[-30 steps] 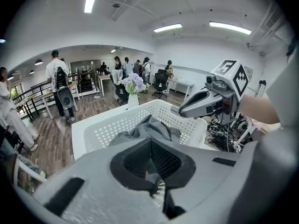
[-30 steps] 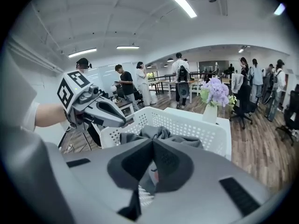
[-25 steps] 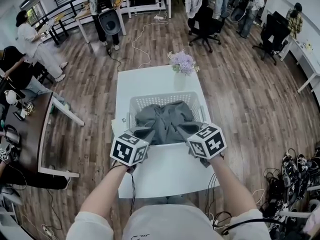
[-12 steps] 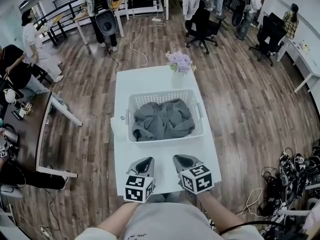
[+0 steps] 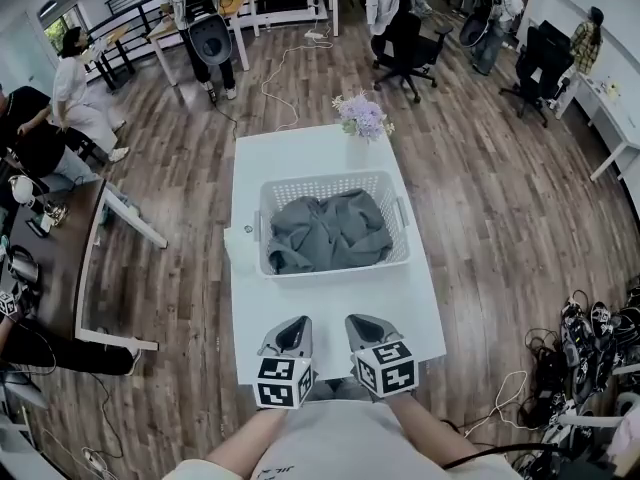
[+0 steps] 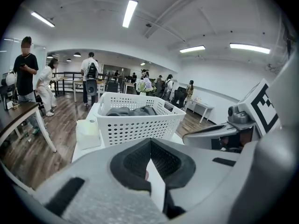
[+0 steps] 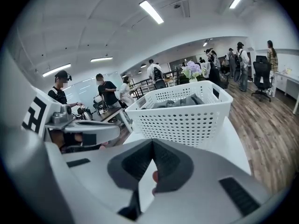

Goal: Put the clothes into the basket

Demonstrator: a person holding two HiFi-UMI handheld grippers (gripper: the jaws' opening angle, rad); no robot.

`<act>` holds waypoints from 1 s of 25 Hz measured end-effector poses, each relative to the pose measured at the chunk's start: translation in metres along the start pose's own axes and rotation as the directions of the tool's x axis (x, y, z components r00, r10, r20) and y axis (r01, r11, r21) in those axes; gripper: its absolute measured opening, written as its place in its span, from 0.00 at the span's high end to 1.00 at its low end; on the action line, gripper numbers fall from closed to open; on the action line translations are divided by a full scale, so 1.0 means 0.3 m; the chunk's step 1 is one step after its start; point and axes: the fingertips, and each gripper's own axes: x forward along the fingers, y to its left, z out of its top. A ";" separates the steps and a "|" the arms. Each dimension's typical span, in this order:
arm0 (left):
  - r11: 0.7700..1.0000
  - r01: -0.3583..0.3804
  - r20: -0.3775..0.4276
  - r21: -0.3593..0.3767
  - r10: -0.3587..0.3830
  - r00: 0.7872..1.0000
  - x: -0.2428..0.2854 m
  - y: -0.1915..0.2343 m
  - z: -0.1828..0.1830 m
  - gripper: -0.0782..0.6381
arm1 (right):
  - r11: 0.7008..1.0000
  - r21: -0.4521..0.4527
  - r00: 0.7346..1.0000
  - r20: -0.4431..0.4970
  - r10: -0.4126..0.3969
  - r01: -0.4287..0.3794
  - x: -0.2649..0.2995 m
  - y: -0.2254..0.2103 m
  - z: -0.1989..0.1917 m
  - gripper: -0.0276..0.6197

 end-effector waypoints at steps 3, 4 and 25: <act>1.000 -0.011 0.002 -0.005 0.011 1.000 0.006 0.013 -0.005 0.88 | 1.000 -0.005 1.000 -0.001 -0.011 0.011 0.003 -0.010 0.005 0.94; 1.000 -0.011 0.000 -0.013 0.011 1.000 0.009 0.016 -0.009 0.88 | 1.000 -0.006 1.000 -0.001 -0.011 0.011 0.005 -0.011 0.007 0.94; 0.999 0.018 -0.022 -0.030 -0.018 1.000 0.027 0.019 -0.012 0.88 | 0.999 -0.027 1.000 0.010 0.021 -0.020 0.030 0.012 0.025 0.94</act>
